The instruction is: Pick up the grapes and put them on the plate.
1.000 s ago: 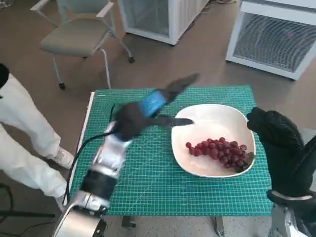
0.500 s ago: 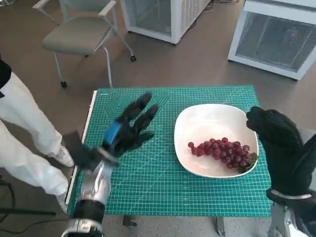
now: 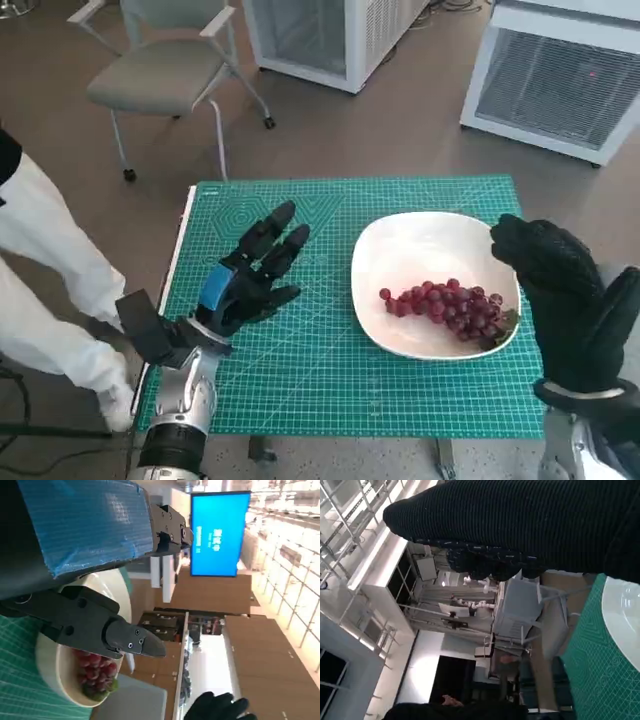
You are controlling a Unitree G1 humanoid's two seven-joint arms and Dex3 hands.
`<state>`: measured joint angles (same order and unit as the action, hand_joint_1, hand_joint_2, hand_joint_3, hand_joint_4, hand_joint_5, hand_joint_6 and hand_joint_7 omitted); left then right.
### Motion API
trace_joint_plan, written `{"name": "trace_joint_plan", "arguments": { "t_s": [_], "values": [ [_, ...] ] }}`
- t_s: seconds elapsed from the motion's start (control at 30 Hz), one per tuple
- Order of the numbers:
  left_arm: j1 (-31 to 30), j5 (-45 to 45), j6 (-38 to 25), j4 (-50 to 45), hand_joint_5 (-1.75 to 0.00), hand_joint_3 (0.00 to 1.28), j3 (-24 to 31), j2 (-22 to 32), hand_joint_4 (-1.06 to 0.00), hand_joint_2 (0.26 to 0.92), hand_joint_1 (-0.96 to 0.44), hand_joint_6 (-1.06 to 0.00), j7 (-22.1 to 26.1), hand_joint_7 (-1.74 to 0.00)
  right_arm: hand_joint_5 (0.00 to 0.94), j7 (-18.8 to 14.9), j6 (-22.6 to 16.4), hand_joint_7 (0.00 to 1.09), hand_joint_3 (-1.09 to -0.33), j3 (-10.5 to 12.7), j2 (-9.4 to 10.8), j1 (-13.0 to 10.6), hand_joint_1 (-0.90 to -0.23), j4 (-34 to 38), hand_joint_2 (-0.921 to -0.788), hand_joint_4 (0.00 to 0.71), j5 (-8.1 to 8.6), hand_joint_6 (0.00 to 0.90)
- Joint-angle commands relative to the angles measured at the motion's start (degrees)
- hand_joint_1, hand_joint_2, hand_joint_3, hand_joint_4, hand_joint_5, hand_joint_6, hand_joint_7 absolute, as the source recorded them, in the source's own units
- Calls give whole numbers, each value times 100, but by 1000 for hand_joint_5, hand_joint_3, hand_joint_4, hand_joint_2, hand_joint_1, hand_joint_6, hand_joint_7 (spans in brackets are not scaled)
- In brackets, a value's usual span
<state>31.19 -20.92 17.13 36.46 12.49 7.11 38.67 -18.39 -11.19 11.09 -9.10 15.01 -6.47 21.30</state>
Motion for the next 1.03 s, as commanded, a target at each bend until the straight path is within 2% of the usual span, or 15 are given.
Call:
{"name": "trace_joint_plan", "arguments": {
  "t_s": [0.03, 0.4, 1.03],
  "values": [
    [-253, -15, -154, -392, -3, 22, -17, -17, -208, 921, -456, -262, -199, -5, 692, -83, 139, 951, -629, -16, -84, 17, -381, 109, -921, 430, 41, 197],
    [-377, 58, -158, -650, -4, 31, -105, -8, -215, 921, -466, -273, -394, -7, 691, -143, 195, 951, -631, -25, -124, 45, -381, 132, -921, 429, 53, 196],
    [-467, -29, -172, -721, -8, 32, -92, 18, -232, 921, -465, -277, -247, -5, 696, -203, 310, 952, -628, -46, -157, 75, -391, 87, -921, 429, 106, 189]
  ]
}}
